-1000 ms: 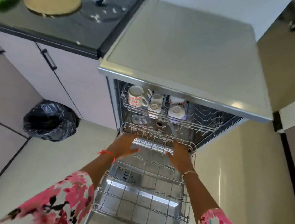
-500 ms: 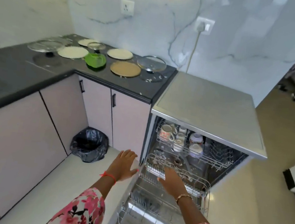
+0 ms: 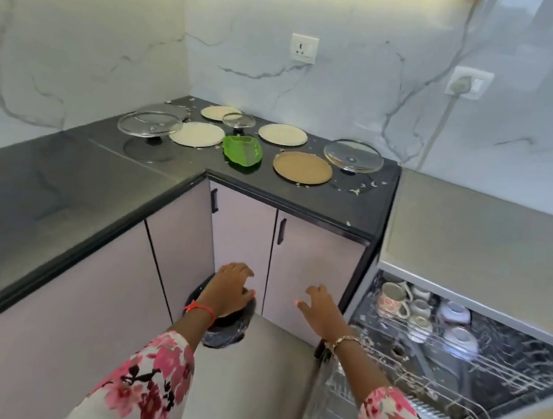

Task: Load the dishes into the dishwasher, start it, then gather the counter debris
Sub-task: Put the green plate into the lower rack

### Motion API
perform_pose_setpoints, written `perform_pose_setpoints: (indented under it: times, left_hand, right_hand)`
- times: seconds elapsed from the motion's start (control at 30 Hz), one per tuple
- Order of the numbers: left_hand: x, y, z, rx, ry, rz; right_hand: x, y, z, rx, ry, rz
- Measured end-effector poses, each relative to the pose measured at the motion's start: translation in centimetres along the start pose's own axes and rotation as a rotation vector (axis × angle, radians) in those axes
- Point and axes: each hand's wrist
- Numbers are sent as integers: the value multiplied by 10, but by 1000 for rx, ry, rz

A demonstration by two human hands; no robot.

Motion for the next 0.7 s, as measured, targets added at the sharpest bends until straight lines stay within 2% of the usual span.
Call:
perform_pose_setpoints:
  times: [0.07, 0.2, 0.37, 0.53, 0.7]
  left_hand:
    - [25, 9, 12, 5, -7, -10]
    - [59, 22, 46, -88, 25, -57]
    - [94, 25, 96, -106, 26, -83]
    - [124, 27, 170, -107, 0, -97]
    - [138, 22, 254, -75, -11, -115]
  right_hand:
    - [20, 1, 18, 1, 11, 15]
    - [43, 12, 64, -34, 19, 30]
    - [62, 29, 133, -164, 42, 120]
    - [65, 46, 213, -298, 39, 215]
    - [53, 76, 300, -335, 1, 279]
Point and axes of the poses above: each hand's wrist, its own z-axis towards the middle knuckle, its own y-axis out of the back of the hand, x = y × z, and after that the axes turned 2 degrees about z, right-handed
